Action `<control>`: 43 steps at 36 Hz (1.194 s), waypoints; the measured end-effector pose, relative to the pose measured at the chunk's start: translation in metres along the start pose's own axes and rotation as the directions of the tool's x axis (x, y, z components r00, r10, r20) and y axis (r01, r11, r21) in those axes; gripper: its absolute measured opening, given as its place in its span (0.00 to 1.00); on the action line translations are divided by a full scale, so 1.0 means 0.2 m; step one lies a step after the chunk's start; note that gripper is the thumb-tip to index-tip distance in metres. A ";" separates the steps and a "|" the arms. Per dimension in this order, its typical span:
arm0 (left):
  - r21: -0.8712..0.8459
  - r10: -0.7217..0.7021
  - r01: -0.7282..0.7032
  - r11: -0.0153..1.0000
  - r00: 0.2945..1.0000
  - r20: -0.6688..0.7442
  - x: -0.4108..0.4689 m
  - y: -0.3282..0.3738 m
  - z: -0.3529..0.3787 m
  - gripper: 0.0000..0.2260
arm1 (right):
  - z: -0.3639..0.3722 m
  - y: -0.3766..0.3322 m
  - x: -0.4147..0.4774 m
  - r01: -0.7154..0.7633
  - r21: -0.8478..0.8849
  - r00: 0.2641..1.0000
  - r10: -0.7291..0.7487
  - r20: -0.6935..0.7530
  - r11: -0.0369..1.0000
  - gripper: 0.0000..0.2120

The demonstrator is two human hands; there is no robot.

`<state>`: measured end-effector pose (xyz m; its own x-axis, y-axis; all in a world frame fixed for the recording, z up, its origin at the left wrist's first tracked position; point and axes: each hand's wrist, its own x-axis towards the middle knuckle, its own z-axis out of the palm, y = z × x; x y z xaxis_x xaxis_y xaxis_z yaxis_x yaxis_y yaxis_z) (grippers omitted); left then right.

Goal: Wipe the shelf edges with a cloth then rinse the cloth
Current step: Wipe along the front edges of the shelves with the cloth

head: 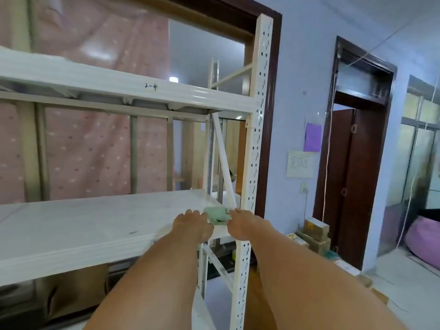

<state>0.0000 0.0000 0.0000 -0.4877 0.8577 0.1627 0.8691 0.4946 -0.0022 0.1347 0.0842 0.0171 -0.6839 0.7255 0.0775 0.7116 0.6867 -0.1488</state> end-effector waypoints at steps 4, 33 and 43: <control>0.002 0.006 -0.006 1.000 1.000 -0.007 0.08 0.14 0.05 0.23 | 0.02 0.11 0.10 0.006 -0.003 1.000 -0.006 0.004 1.000 0.26; -0.117 -0.041 0.010 0.993 0.963 -0.265 0.41 0.26 0.26 0.12 | 0.23 0.20 0.71 0.314 0.065 0.942 -0.319 0.102 0.947 0.21; -0.057 -0.002 -0.014 0.998 0.959 -0.282 0.46 0.28 0.28 0.11 | 0.31 0.27 0.86 0.255 0.075 0.947 -0.265 0.184 0.964 0.31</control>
<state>-0.0007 0.1147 -0.0394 -0.4468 0.7822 0.4343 0.8793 0.4735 0.0516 0.0454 0.2437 -0.0394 -0.8656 0.4961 -0.0682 0.4991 0.8436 -0.1981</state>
